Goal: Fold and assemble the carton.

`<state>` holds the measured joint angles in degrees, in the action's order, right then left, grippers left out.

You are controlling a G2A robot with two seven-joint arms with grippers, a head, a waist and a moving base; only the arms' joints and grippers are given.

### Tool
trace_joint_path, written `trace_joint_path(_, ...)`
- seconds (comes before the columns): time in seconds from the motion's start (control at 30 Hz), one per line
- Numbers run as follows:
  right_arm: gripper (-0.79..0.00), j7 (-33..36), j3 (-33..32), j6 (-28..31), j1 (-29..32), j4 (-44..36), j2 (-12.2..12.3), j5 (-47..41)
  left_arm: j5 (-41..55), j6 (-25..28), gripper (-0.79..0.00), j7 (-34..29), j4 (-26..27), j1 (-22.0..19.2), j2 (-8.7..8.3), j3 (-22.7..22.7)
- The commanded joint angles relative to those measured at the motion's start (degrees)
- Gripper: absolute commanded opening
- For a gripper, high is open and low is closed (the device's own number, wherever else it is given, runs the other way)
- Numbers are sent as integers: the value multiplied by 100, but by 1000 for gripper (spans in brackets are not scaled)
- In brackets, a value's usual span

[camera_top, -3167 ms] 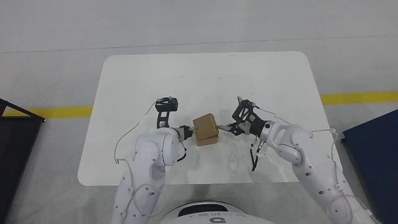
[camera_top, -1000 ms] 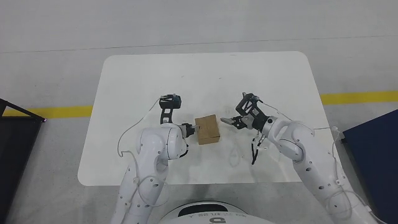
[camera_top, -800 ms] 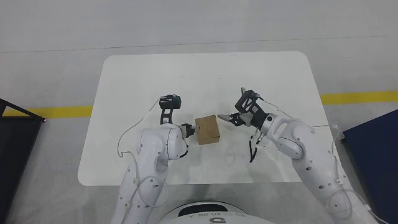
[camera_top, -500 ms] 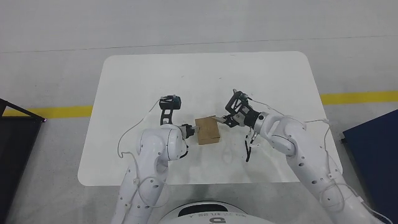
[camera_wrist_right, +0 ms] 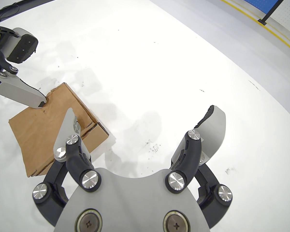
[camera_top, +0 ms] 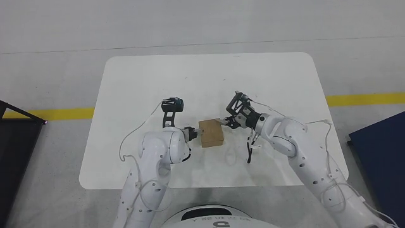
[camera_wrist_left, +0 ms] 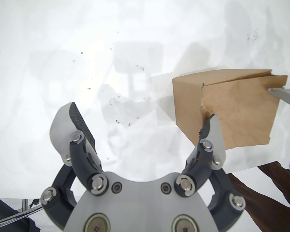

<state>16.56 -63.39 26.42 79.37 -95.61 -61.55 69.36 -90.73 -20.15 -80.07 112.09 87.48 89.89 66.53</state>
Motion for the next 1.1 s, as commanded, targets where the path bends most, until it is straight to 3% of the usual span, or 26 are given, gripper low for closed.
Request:
trace_joint_path(0.0,0,-11,11,0,10,-1,-3,18,4,6,0,5,-4,1,-1,6)
trace_joint_path(1.07,0,-241,28,-17,123,207,-31,200,28,-24,0,101,-27,55,-13,46)
